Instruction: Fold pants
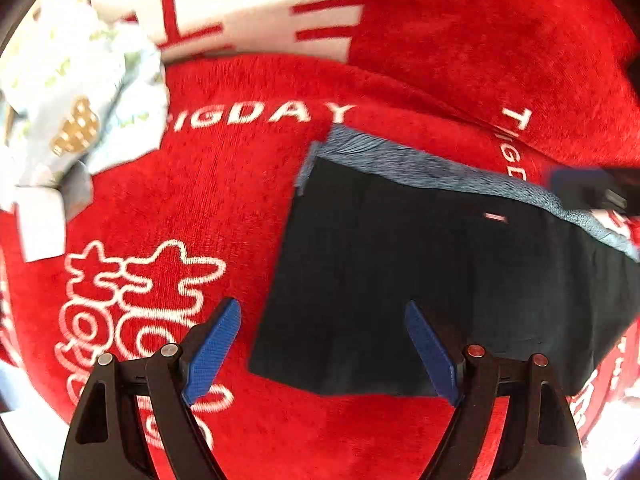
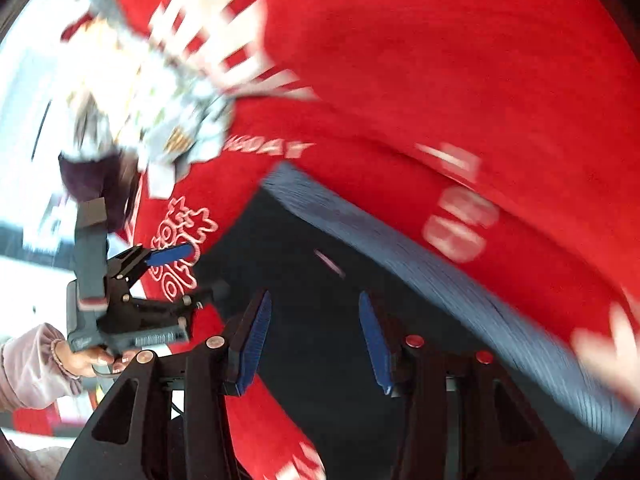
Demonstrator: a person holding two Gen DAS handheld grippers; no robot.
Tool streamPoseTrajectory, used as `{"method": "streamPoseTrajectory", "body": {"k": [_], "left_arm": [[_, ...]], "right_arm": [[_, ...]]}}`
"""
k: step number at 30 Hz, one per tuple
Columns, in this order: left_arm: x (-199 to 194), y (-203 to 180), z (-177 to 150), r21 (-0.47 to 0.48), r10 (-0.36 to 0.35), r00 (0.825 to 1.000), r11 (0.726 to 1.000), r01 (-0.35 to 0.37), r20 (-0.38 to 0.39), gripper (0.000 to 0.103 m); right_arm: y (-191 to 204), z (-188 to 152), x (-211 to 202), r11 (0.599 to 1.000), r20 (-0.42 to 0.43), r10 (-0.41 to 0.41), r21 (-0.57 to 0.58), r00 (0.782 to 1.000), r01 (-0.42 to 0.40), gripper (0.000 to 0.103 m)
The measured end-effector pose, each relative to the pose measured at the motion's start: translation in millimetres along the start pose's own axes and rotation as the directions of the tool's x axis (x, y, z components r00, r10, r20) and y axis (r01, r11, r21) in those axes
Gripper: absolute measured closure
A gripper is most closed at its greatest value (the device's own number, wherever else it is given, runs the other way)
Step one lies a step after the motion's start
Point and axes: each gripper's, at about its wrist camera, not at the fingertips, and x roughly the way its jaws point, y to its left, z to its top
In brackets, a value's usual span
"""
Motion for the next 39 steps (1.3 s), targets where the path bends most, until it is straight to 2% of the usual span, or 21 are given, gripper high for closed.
{"method": "streamPoseTrajectory", "body": {"k": [4, 7, 9, 11, 13, 16, 19, 21, 23, 24, 25, 27, 30, 32, 34, 36, 38, 39], "left_arm": [[20, 20, 3, 0.065, -0.147, 0.988, 0.987, 0.150, -0.039, 0.017], [23, 24, 1, 0.098, -0.261, 0.965, 0.960, 0.264, -0.039, 0.017], [24, 26, 1, 0.108, -0.316, 0.948, 0.942, 0.319, -0.038, 0.018], [28, 28, 2, 0.113, -0.343, 0.938, 0.931, 0.346, -0.045, 0.018], [32, 28, 1, 0.117, -0.341, 0.939, 0.932, 0.344, -0.044, 0.018], [33, 32, 2, 0.112, -0.351, 0.936, 0.929, 0.353, -0.038, 0.018], [32, 42, 3, 0.093, -0.388, 0.921, 0.916, 0.390, -0.044, 0.018], [33, 48, 8, 0.083, -0.409, 0.911, 0.908, 0.412, -0.047, 0.024], [35, 49, 9, 0.084, -0.400, 0.915, 0.911, 0.403, -0.050, 0.027], [35, 49, 10, 0.088, -0.385, 0.922, 0.918, 0.388, -0.044, 0.040], [35, 48, 11, 0.088, -0.369, 0.928, 0.924, 0.372, -0.044, 0.054], [36, 52, 12, 0.070, -0.372, 0.927, 0.925, 0.374, -0.039, 0.067], [23, 58, 6, 0.074, -0.400, 0.916, 0.914, 0.400, -0.010, 0.068], [12, 53, -2, 0.112, -0.388, 0.921, 0.915, 0.387, -0.008, 0.068], [6, 51, -13, 0.136, -0.373, 0.928, 0.918, 0.372, -0.015, 0.068], [6, 55, -24, 0.134, -0.346, 0.938, 0.929, 0.345, -0.021, 0.068], [14, 62, -34, 0.104, -0.303, 0.953, 0.947, 0.303, -0.021, 0.068], [16, 66, -34, 0.075, -0.296, 0.955, 0.952, 0.297, -0.022, 0.067]], "right_arm": [[20, 52, 56, 0.992, -0.079, -0.058, -0.120, 0.995, 0.048, 0.053], [22, 69, 85, 0.979, -0.126, -0.107, -0.186, 0.986, 0.083, 0.053], [22, 76, 99, 0.975, -0.152, -0.106, -0.210, 0.983, 0.073, 0.053], [22, 78, 109, 0.972, -0.185, -0.107, -0.225, 0.977, 0.064, 0.053], [22, 81, 117, 0.966, -0.203, -0.143, -0.243, 0.969, 0.091, 0.053], [18, 87, 121, 0.972, -0.215, -0.148, -0.213, 0.965, 0.102, 0.053], [14, 91, 116, 0.978, -0.195, -0.136, -0.182, 0.971, 0.101, 0.050], [11, 91, 121, 0.984, -0.244, -0.096, -0.168, 0.965, 0.056, 0.048], [12, 88, 128, 0.984, -0.280, -0.095, -0.169, 0.955, 0.049, 0.051], [13, 88, 127, 0.989, -0.275, -0.068, -0.147, 0.959, 0.028, 0.070], [15, 88, 121, 0.989, -0.256, -0.073, -0.141, 0.964, 0.037, 0.079], [20, 86, 103, 0.983, -0.195, -0.097, -0.172, 0.976, 0.063, 0.093], [22, 83, 77, 0.990, -0.161, -0.031, -0.142, 0.987, 0.008, 0.095], [30, 82, 66, 0.991, -0.164, 0.021, -0.128, 0.986, -0.043, 0.095], [41, 82, 65, 0.988, -0.180, 0.039, -0.142, 0.983, -0.065, 0.095], [57, 84, 80, 0.984, -0.196, 0.031, -0.165, 0.980, -0.064, 0.095], [55, 89, 100, 0.986, -0.209, -0.005, -0.162, 0.978, -0.030, 0.095], [51, 91, 110, 0.988, -0.215, -0.035, -0.152, 0.976, 0.002, 0.095]]}}
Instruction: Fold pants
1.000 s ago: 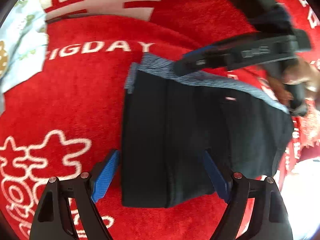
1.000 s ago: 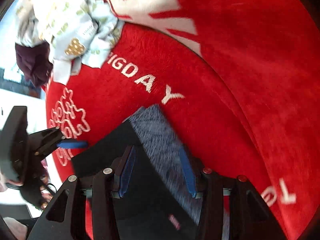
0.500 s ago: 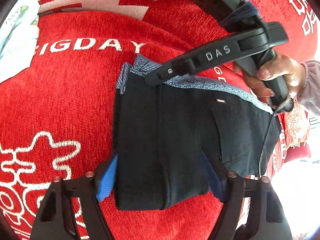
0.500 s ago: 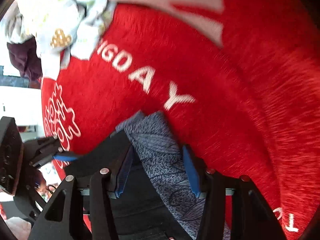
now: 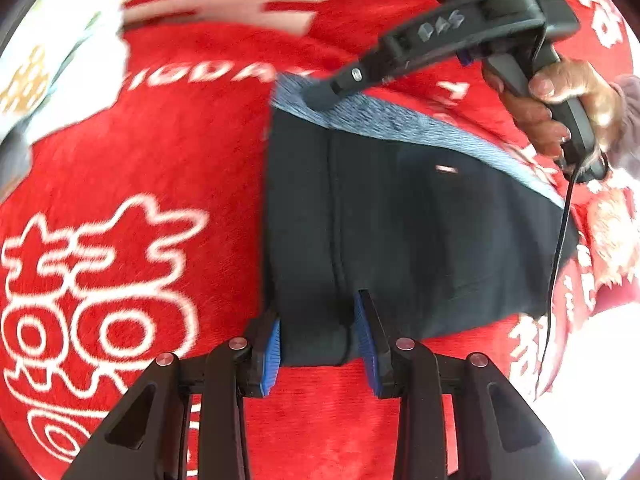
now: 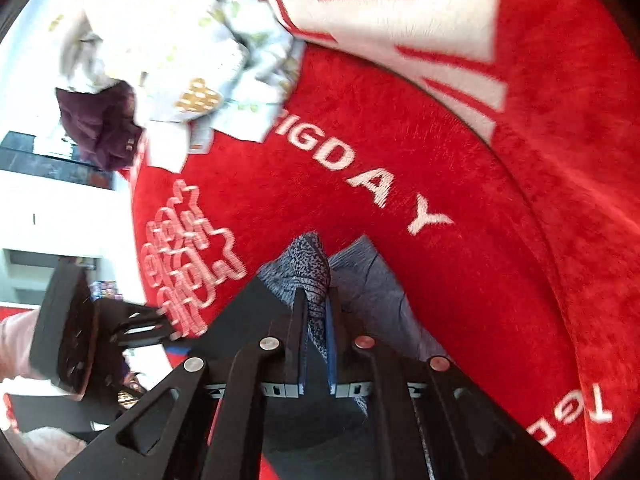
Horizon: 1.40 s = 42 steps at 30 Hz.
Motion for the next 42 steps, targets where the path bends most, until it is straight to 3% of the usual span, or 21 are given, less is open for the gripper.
{"method": "streamPoseTrajectory", "body": {"k": [2, 5, 6, 7, 8, 10, 13, 15, 17, 18, 19, 20, 21, 22, 23, 26, 28, 32, 35, 37, 42], "left_arm": [[-6, 5, 1, -0.059, 0.015, 0.999, 0.998, -0.014, 0.029, 0.067], [-22, 0, 11, -0.085, 0.075, 0.996, 0.994, -0.070, 0.057, 0.067], [-29, -3, 16, -0.093, 0.075, 0.995, 0.993, -0.068, 0.072, 0.061], [-35, -6, 20, -0.092, 0.072, 0.994, 0.994, -0.064, 0.085, 0.041], [-43, -13, 26, -0.084, 0.079, 0.991, 0.994, -0.070, 0.112, 0.034], [-47, -29, 42, -0.047, 0.075, 0.986, 0.997, -0.069, 0.149, 0.030], [-18, -53, 71, -0.026, 0.099, 0.987, 0.995, -0.097, 0.130, 0.030], [10, -57, 87, -0.027, 0.139, 0.984, 0.990, -0.137, 0.111, 0.030], [43, -53, 96, -0.038, 0.229, 0.971, 0.973, -0.227, 0.063, 0.030], [44, -55, 95, -0.035, 0.253, 0.964, 0.967, -0.251, 0.082, 0.024], [44, -61, 95, -0.012, 0.301, 0.945, 0.953, -0.302, 0.126, 0.020], [47, -64, 96, 0.022, 0.341, 0.934, 0.938, -0.345, 0.109, 0.020], [49, -63, 96, 0.021, 0.367, 0.927, 0.929, -0.370, 0.083, 0.020], [47, -59, 96, 0.001, 0.369, 0.927, 0.929, -0.370, 0.062, 0.021], [41, -55, 95, -0.026, 0.355, 0.934, 0.935, -0.354, 0.036, 0.021], [16, -66, 88, -0.019, 0.327, 0.944, 0.945, -0.326, 0.055, 0.021], [4, -85, 80, -0.007, 0.282, 0.957, 0.959, -0.283, 0.070, 0.021], [20, -126, 64, 0.040, 0.237, 0.971, 0.970, -0.238, 0.031, 0.021], [47, -133, 47, 0.038, 0.243, 0.969, 0.969, -0.242, -0.037, 0.020], [42, -131, 38, 0.026, 0.234, 0.972, 0.972, -0.234, 0.014, 0.019], [40, -130, 37, 0.033, 0.246, 0.969, 0.969, -0.246, -0.005, 0.017]], "right_arm": [[-12, 1, 23, 0.997, -0.020, -0.059, 0.049, 0.998, 0.060, 0.095], [-18, -2, 14, 0.987, 0.072, -0.043, 0.156, 0.996, 0.032, 0.086], [-19, -7, 6, 0.983, 0.089, -0.051, 0.178, 0.995, 0.035, 0.078], [-19, -15, -3, 0.981, 0.103, -0.059, 0.192, 0.993, 0.039, 0.075], [-19, -24, -16, 0.978, 0.121, -0.068, 0.204, 0.990, 0.042, 0.075], [-23, -53, -47, 0.962, 0.160, -0.125, 0.261, 0.979, 0.080, 0.075], [-36, -105, -80, 0.925, 0.198, -0.188, 0.364, 0.962, 0.106, 0.076], [-53, -144, -87, 0.886, 0.186, -0.236, 0.445, 0.954, 0.132, 0.076], [-72, -172, -77, 0.842, 0.130, -0.286, 0.508, 0.950, 0.184, 0.076], [-87, -185, -75, 0.823, 0.129, -0.307, 0.534, 0.943, 0.194, 0.080], [-97, -195, -79, 0.822, 0.198, -0.293, 0.553, 0.935, 0.140, 0.088], [-105, -202, -83, 0.805, 0.225, -0.315, 0.577, 0.922, 0.134, 0.088], [-116, -210, -90, 0.757, 0.199, -0.383, 0.627, 0.902, 0.183, 0.088], [-127, -221, -99, 0.707, 0.197, -0.419, 0.683, 0.886, 0.183, 0.083], [-136, -238, -110, 0.662, 0.222, -0.414, 0.739, 0.883, 0.125, 0.082], [-140, -293, -135, 0.607, 0.376, -0.303, 0.784, 0.876, -0.127, 0.074], [-127, -340, -145, 0.573, 0.434, -0.261, 0.789, 0.862, -0.223, 0.056], [-99, -419, -133, 0.443, 0.493, -0.180, 0.813, 0.851, -0.378, 0.055], [-92, -453, -107, 0.343, 0.515, -0.173, 0.830, 0.839, -0.439, 0.055], [-96, -464, -97, 0.300, 0.551, -0.180, 0.820, 0.815, -0.488, 0.055], [-110, -474, -89, 0.238, 0.606, -0.203, 0.793, 0.769, -0.561, 0.055]]}}
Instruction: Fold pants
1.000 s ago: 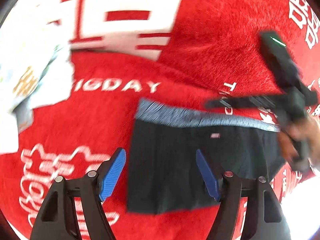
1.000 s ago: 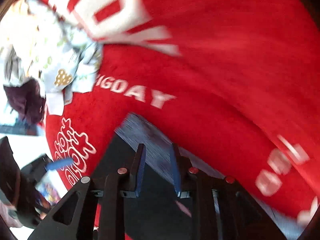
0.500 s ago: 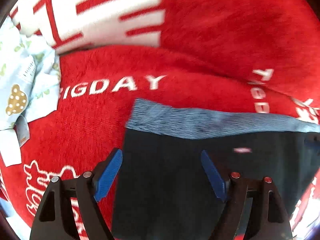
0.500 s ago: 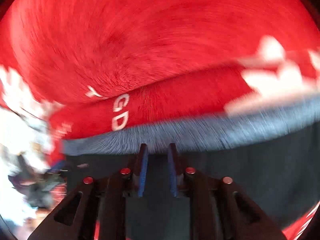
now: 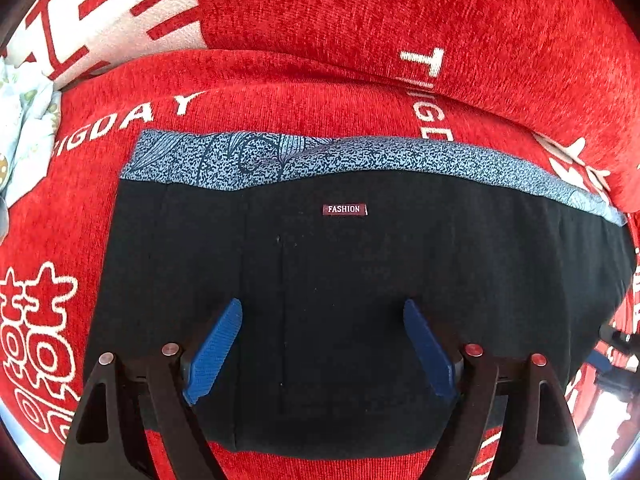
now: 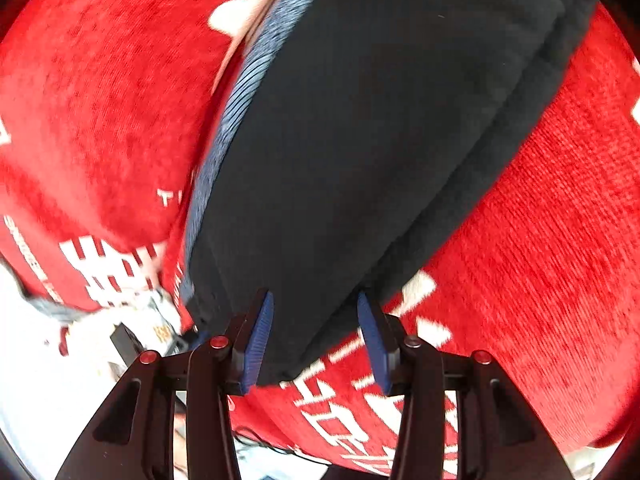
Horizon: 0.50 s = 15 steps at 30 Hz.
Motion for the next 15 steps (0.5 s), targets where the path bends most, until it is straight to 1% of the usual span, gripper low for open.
{"method": "streamPoseTrajectory", "body": {"k": [1, 2, 3, 4, 6, 8, 9, 10, 12, 15], "left_arm": [[0, 1, 0, 0.005, 0.008, 1.000, 1.000, -0.008, 0.000, 0.015], [2, -3, 2, 0.003, 0.006, 1.000, 1.000, -0.006, -0.001, 0.015], [1, -2, 2, 0.002, 0.004, 1.000, 1.000, -0.004, -0.002, 0.014], [-1, -4, 0, 0.004, 0.006, 1.000, 1.000, -0.006, -0.001, 0.014], [5, -13, 3, 0.008, 0.012, 1.000, 1.000, -0.012, 0.002, 0.014], [14, -22, 7, 0.013, 0.021, 1.000, 1.000, -0.021, 0.009, 0.011], [17, -21, 8, 0.009, 0.021, 1.000, 1.000, -0.021, 0.011, 0.009], [19, -22, 9, 0.001, 0.018, 1.000, 1.000, -0.018, 0.009, 0.008], [20, -24, 8, -0.005, 0.027, 1.000, 1.000, -0.027, -0.010, 0.009], [15, -27, 13, 0.008, 0.045, 0.998, 0.999, -0.044, -0.037, 0.013]], "right_arm": [[0, 3, -3, 1.000, 0.003, -0.001, 0.003, 1.000, 0.001, 0.055], [2, 4, -2, 1.000, 0.003, -0.016, 0.007, 1.000, 0.016, 0.058], [-2, 11, -12, 0.999, -0.001, -0.034, 0.004, 0.999, 0.034, 0.082], [1, 11, -14, 0.999, -0.005, -0.040, -0.006, 0.999, 0.040, 0.096], [10, 10, -25, 0.997, 0.019, -0.043, -0.065, 0.999, 0.044, 0.096], [11, 6, -26, 0.987, 0.036, -0.098, -0.127, 0.995, 0.102, 0.096], [3, 4, -20, 0.982, 0.023, -0.138, -0.125, 0.990, 0.140, 0.097], [-6, 3, -17, 0.983, 0.014, -0.152, -0.103, 0.988, 0.152, 0.098], [-12, 2, -22, 0.991, 0.012, -0.106, -0.084, 0.994, 0.107, 0.097], [-8, -1, -47, 0.982, 0.029, -0.142, -0.125, 0.990, 0.144, 0.095]]}}
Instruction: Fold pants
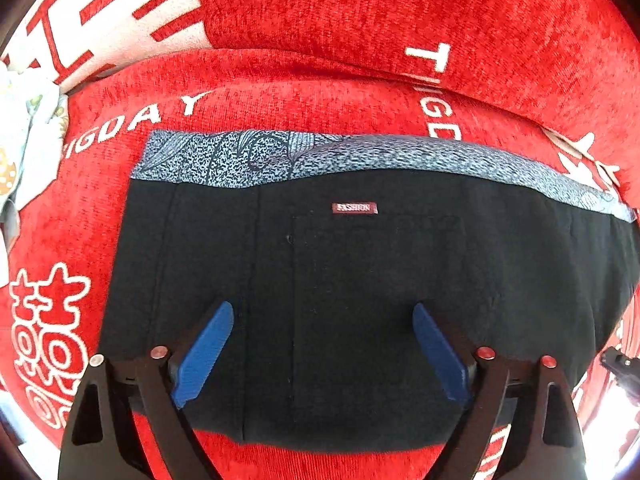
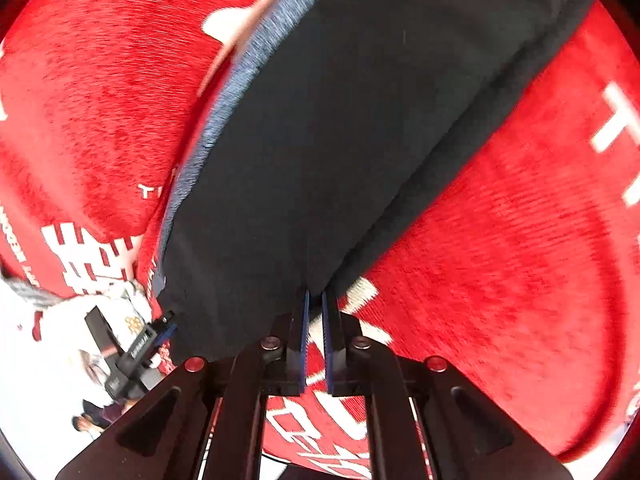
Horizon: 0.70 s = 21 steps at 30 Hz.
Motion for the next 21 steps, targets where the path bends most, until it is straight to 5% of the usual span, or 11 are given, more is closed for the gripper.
{"method": "streamPoseTrajectory", "body": {"k": [3, 5, 7, 14, 16, 21], "left_arm": [[-19, -23, 2, 0.042, -0.028, 1.000, 0.999, 0.027, 0.014, 0.013], [-29, -51, 1, 0.089, -0.046, 0.999, 0.995, 0.043, 0.029, 0.013], [-30, -81, 1, 0.117, -0.072, 0.997, 0.991, 0.069, 0.021, 0.013], [8, -144, -14, 0.050, 0.003, 0.999, 0.999, -0.001, -0.032, 0.013], [8, -147, -22, 0.058, 0.059, 0.998, 0.997, -0.059, 0.012, 0.013], [15, -160, -23, 0.006, 0.113, 0.993, 0.994, -0.113, 0.023, 0.012]], "right_arm": [[-16, 5, -37, 0.999, 0.043, -0.038, 0.003, 0.998, 0.038, 0.093], [-34, 17, -67, 0.998, 0.115, -0.055, 0.024, 0.992, 0.052, 0.082], [-52, 31, -87, 0.996, 0.169, -0.083, 0.052, 0.982, 0.075, 0.056], [-132, 119, -136, 0.979, 0.292, -0.126, 0.192, 0.948, 0.071, 0.055], [-153, 142, -145, 0.973, 0.305, -0.131, 0.220, 0.943, 0.064, 0.055], [-191, 188, -135, 0.967, 0.263, -0.052, 0.253, 0.963, -0.017, 0.055]]}}
